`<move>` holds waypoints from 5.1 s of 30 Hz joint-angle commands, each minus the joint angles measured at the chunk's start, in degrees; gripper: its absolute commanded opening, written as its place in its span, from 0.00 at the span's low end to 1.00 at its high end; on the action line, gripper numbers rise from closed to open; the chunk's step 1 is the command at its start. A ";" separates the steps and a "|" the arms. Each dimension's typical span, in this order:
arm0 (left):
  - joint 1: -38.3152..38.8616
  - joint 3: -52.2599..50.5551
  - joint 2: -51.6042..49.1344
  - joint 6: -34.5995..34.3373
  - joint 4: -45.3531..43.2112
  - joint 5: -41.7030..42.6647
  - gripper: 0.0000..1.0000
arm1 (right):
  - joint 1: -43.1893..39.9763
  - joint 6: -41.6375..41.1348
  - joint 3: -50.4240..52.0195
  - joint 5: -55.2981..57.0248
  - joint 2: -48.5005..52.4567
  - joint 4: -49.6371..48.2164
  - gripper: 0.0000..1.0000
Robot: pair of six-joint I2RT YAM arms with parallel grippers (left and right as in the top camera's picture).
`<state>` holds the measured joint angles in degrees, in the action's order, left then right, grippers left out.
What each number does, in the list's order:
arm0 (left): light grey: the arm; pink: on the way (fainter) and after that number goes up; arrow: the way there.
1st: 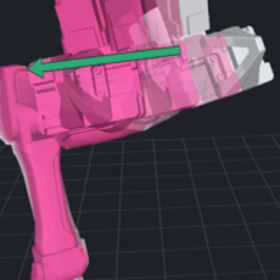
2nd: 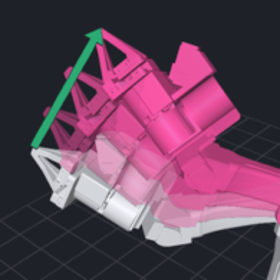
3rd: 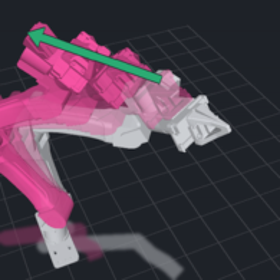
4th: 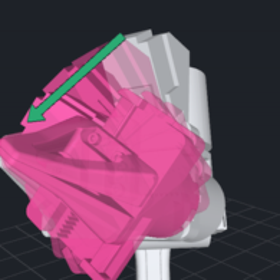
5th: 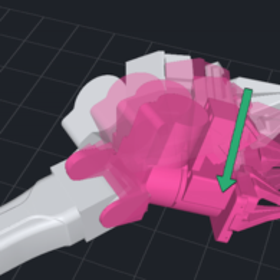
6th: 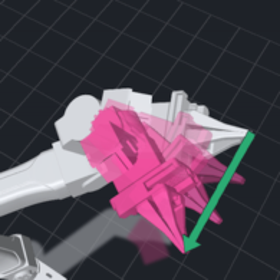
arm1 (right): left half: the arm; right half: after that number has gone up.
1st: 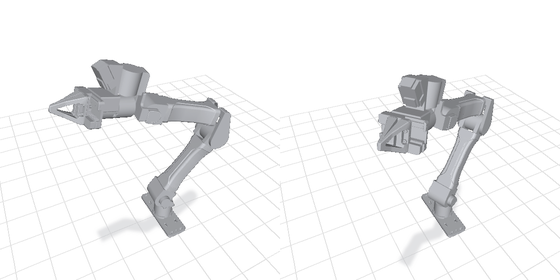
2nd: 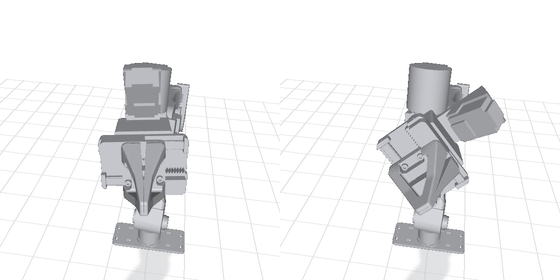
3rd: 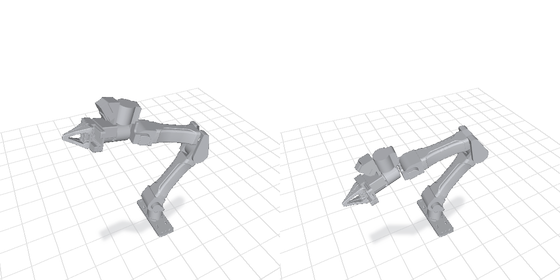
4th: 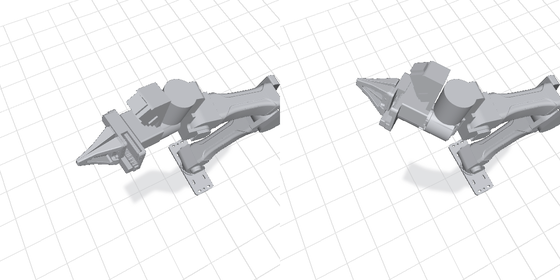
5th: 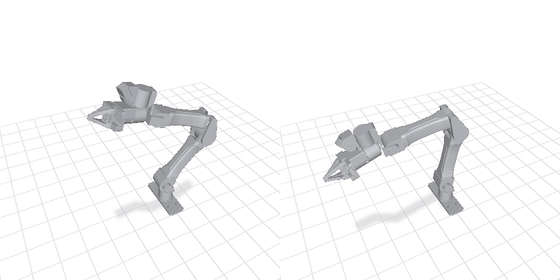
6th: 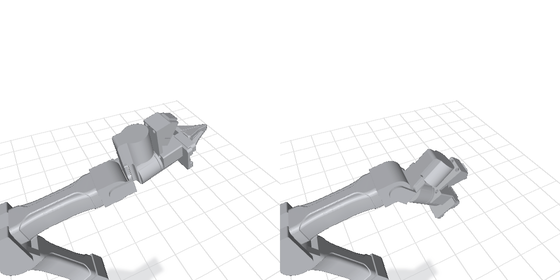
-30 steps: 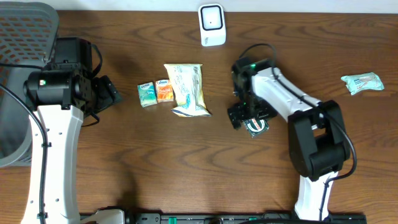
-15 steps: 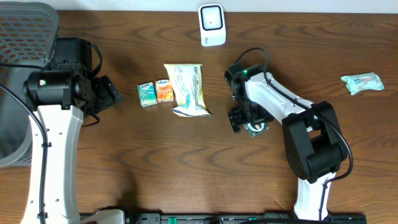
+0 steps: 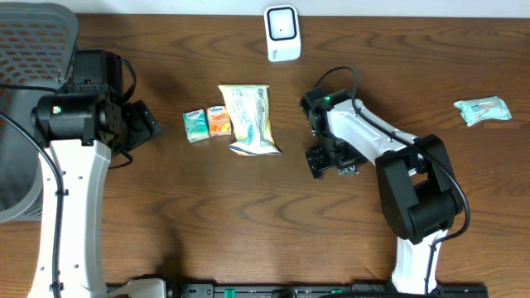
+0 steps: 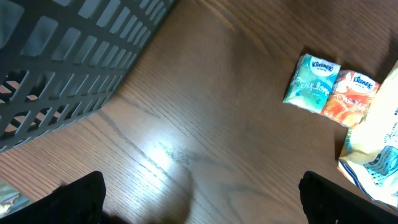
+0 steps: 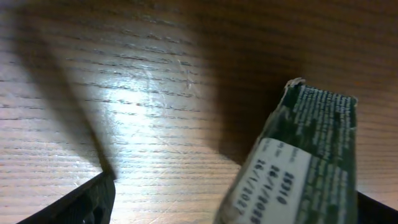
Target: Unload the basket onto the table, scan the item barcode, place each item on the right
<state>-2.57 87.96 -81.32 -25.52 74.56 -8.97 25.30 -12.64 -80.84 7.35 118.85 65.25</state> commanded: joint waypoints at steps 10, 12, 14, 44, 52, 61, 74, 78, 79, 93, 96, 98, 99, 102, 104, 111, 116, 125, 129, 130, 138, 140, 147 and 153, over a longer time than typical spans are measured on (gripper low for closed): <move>-0.26 0.02 -0.26 -0.52 0.20 -0.55 0.98 | 0.20 -1.16 -7.48 -1.73 0.52 5.09 0.94; -0.26 0.02 -0.26 -0.52 0.20 -0.55 0.98 | 0.15 -2.80 -8.79 -1.70 0.52 5.18 0.95; -0.26 0.02 -0.26 -0.52 0.20 -0.55 0.98 | 0.09 -3.23 -9.25 -1.75 0.52 4.70 0.98; -0.26 0.02 -0.26 -0.52 0.20 -0.55 0.98 | 0.09 -8.31 -9.18 -11.39 0.52 13.94 0.76; -0.26 0.02 -0.26 -0.52 0.20 -0.55 0.98 | 0.72 -8.33 -8.50 -13.22 0.52 11.43 0.42; -0.26 0.02 -0.26 -0.52 0.20 -0.55 0.98 | 4.87 -8.55 -7.85 -15.67 0.52 12.98 0.32; -0.26 0.02 -0.26 -0.52 0.20 -0.55 0.98 | 7.72 -15.65 -7.80 -1.07 0.52 19.06 0.02; -0.26 0.02 -0.26 -0.52 0.20 -0.55 0.98 | 6.56 -23.41 -7.80 4.31 0.52 18.16 0.02; -0.26 0.02 -0.26 -0.52 0.20 -0.55 0.97 | 6.27 -23.82 -7.80 4.31 0.52 17.81 0.01; -0.26 0.02 -0.26 -0.52 0.20 -0.55 0.98 | 0.15 -36.44 -7.82 -2.58 0.50 20.37 0.01; -0.26 0.02 -0.26 -0.52 0.20 -0.55 0.98 | -1.55 -36.57 -7.80 -5.55 0.50 21.16 0.02; -0.26 0.02 -0.26 -0.52 0.20 -0.55 0.98 | -2.14 -36.59 -7.80 -5.62 0.50 21.33 0.02; -0.26 0.02 -0.26 -0.52 0.20 -0.55 0.98 | -2.25 -36.61 -7.80 -5.64 0.50 21.31 0.01; -0.26 0.02 -0.26 -0.52 0.20 -0.55 0.98 | -2.23 -36.63 -7.76 -6.93 0.50 21.31 0.01; -0.26 0.02 -0.26 -0.52 0.20 -0.55 0.98 | -1.95 -36.96 -7.74 -7.02 0.50 21.27 0.02; -0.26 0.02 -0.26 -0.50 0.20 -0.55 0.98 | -1.77 -40.96 -7.17 -2.97 0.52 20.44 0.02; -0.26 0.02 -0.26 -0.52 0.20 -0.55 0.97 | -2.01 -42.21 -5.35 -3.26 0.52 17.97 0.01; -0.26 0.02 -0.26 -0.52 0.20 -0.55 0.98 | -2.82 -42.27 -0.22 -3.41 0.52 12.66 0.01; -0.26 0.02 -0.26 -0.52 0.20 -0.55 0.98 | -4.04 -42.66 1.33 -3.21 0.52 10.29 0.01; -0.26 0.02 -0.26 -0.52 0.20 -0.55 0.98 | -4.28 -42.64 1.90 -3.23 0.52 9.01 0.01; -0.26 0.02 -0.26 -0.52 0.20 -0.55 0.98 | -4.63 -42.62 3.02 -3.34 0.52 4.87 0.01; -0.26 0.02 -0.26 -0.52 0.20 -0.55 0.98 | -4.63 -42.64 3.04 -3.26 0.52 4.28 0.01; -0.26 0.02 -0.26 -0.50 0.20 -0.55 0.98 | -4.66 -42.62 4.04 -2.95 0.52 1.62 0.01; -0.26 0.02 -0.26 -0.52 0.20 -0.55 0.98 | -4.63 -42.60 4.57 -2.95 0.52 0.24 0.01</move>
<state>-2.57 87.96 -81.32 -25.52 74.59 -8.97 21.12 -54.06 -77.36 3.46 118.87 67.42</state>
